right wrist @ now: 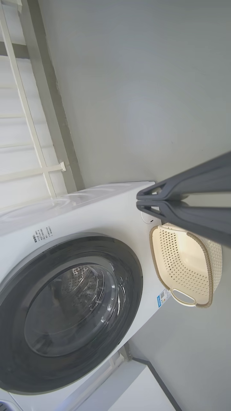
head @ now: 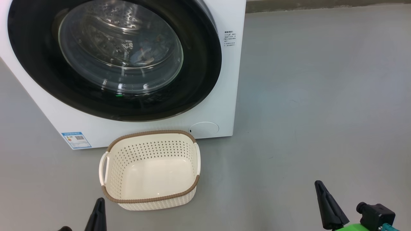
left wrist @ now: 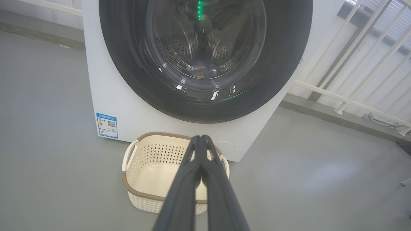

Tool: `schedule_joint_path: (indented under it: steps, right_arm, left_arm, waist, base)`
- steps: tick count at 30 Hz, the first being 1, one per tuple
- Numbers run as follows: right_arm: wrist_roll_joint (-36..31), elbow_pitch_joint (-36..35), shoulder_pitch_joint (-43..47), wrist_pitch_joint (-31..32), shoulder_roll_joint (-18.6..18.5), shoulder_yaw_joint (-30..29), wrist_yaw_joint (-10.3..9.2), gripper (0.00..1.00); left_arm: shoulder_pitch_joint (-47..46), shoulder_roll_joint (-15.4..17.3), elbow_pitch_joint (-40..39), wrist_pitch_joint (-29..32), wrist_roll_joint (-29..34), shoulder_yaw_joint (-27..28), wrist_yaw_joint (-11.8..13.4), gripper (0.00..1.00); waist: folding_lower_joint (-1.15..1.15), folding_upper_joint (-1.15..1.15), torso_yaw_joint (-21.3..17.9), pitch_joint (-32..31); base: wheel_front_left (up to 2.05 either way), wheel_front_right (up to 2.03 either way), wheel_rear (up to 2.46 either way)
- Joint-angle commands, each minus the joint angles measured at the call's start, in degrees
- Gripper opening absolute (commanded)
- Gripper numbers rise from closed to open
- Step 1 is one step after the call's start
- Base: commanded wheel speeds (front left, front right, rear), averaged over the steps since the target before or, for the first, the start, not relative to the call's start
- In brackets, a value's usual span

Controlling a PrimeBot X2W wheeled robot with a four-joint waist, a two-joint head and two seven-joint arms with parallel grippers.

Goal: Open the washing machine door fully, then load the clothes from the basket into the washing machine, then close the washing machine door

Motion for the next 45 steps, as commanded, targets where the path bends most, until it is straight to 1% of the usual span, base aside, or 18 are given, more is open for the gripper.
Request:
schedule_joint_path:
  steps: [1,35,39,45]
  right_arm:
    - [2.32,-1.12,-1.15,0.32,-0.66,0.09,-0.04,0.0]
    - [24.99,0.41,-3.81,5.27,-1.47,-0.54,-0.13,0.0]
    - [32.82,0.95,-4.74,7.17,-1.62,-0.95,-0.17,0.0]
    - [36.7,1.22,-5.21,8.14,-1.68,-1.18,-0.18,0.0]
  left_arm:
    - [-2.01,0.86,-0.94,0.48,-2.08,0.5,0.02,0.0]
    - [-5.37,1.65,1.56,5.53,-23.51,1.77,-0.06,0.0]
    - [-6.53,1.8,2.41,7.44,-30.92,2.38,-0.08,0.0]
    - [-7.11,1.87,2.83,8.41,-34.6,2.71,-0.09,0.0]
  waist:
    - [-0.01,0.0,-0.02,-0.01]
    - [-0.01,0.0,-0.34,-0.23]
    - [-0.01,0.0,-0.46,-0.31]
    - [-0.01,0.0,-0.51,-0.35]
  base:
    - [0.0,0.0,0.0]
    - [0.0,0.0,0.0]
    - [0.0,0.0,0.0]
    - [0.0,0.0,0.0]
